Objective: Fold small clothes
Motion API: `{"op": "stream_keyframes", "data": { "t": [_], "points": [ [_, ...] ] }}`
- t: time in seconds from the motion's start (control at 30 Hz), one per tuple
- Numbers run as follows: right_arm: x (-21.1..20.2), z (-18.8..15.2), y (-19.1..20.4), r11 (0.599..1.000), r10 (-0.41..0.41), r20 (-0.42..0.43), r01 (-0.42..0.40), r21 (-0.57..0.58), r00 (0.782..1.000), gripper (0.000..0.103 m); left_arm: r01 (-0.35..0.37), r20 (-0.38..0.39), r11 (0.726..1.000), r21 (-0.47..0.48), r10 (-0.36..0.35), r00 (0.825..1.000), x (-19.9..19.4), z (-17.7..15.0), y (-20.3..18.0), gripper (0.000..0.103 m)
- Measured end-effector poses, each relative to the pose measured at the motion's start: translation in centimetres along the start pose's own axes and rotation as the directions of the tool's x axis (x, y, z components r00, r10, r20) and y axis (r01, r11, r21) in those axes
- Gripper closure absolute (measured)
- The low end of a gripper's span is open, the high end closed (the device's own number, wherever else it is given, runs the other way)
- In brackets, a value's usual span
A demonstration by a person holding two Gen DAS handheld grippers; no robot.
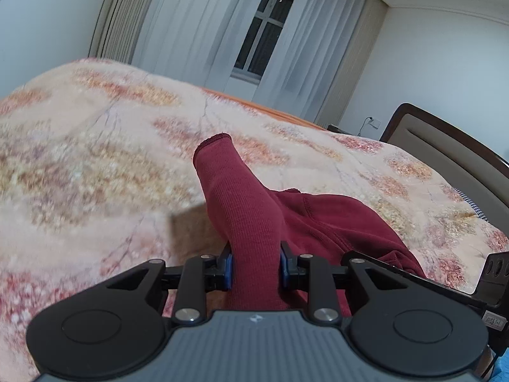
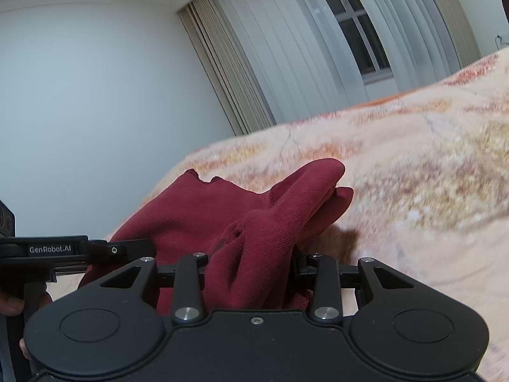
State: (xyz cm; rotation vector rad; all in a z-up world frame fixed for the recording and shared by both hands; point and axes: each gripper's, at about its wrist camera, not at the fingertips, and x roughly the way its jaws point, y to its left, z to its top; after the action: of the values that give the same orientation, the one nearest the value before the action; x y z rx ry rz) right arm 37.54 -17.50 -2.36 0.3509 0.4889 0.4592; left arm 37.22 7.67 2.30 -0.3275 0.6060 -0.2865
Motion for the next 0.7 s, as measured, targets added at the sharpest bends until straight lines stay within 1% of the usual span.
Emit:
{"op": "stream_keyframes", "data": {
  "t": [0.17, 0.23, 0.3, 0.33, 0.37, 0.4, 0.43, 0.47, 0.57, 0.6, 0.63, 0.7],
  "points": [
    [0.4, -1.0, -0.1, 1.0, -0.025, -0.024, 0.025, 0.002, 0.999, 0.063, 0.015, -0.004, 0.998, -0.055, -0.015, 1.0, 0.4, -1.6, 2.0, 0.073],
    [0.5, -1.1, -0.3, 1.0, -0.028, -0.029, 0.028, 0.002, 0.999, 0.059, 0.019, -0.002, 0.997, -0.074, -0.019, 1.0, 0.4, -1.9, 2.4, 0.069],
    [0.3, -1.3, -0.3, 0.999, -0.039, -0.03, 0.039, 0.002, 0.999, 0.051, 0.012, -0.005, 0.995, -0.096, -0.012, 1.0, 0.3, -2.1, 2.7, 0.058],
    [0.2, -1.3, -0.2, 0.999, -0.044, -0.029, 0.044, 0.0, 0.999, 0.049, 0.007, -0.004, 0.994, -0.108, -0.008, 1.0, 0.2, -2.1, 2.8, 0.055],
    [0.3, -1.3, -0.2, 0.999, -0.048, -0.027, 0.048, -0.004, 0.998, 0.047, 0.004, -0.006, 0.993, -0.117, -0.005, 1.0, 0.2, -2.2, 2.9, 0.047],
    [0.3, -1.3, -0.2, 0.999, -0.053, -0.025, 0.053, -0.006, 0.998, 0.041, 0.0, -0.007, 0.992, -0.122, -0.001, 1.0, 0.1, -2.2, 3.0, 0.038],
    [0.1, -1.3, -0.2, 0.998, -0.06, -0.023, 0.06, -0.009, 0.998, 0.034, -0.009, -0.007, 0.992, -0.125, 0.008, 1.0, -0.1, -2.3, 3.0, 0.034],
    [0.0, -1.3, -0.1, 0.998, -0.068, -0.02, 0.068, -0.012, 0.997, 0.03, -0.02, -0.005, 0.992, -0.126, 0.02, 1.0, -0.3, -2.3, 3.0, 0.027],
    [-0.7, -1.3, 0.2, 0.996, -0.089, 0.008, 0.089, -0.027, 0.996, 0.02, -0.049, 0.009, 0.991, -0.125, 0.05, 0.999, -1.1, -2.4, 2.8, 0.017],
    [-1.0, -1.3, 0.4, 0.995, -0.097, 0.023, 0.097, -0.035, 0.995, 0.015, -0.059, 0.013, 0.991, -0.124, 0.061, 0.998, -1.5, -2.4, 2.6, 0.014],
    [-1.4, -1.3, 0.6, 0.994, -0.1, 0.037, 0.102, -0.043, 0.994, 0.01, -0.071, 0.018, 0.99, -0.122, 0.074, 0.997, -1.8, -2.3, 2.5, 0.012],
    [-2.1, -1.1, 0.9, 0.993, -0.106, 0.06, 0.11, -0.053, 0.992, 0.004, -0.094, 0.035, 0.989, -0.111, 0.098, 0.995, -2.6, -2.2, 2.0, 0.004]
  ]
}}
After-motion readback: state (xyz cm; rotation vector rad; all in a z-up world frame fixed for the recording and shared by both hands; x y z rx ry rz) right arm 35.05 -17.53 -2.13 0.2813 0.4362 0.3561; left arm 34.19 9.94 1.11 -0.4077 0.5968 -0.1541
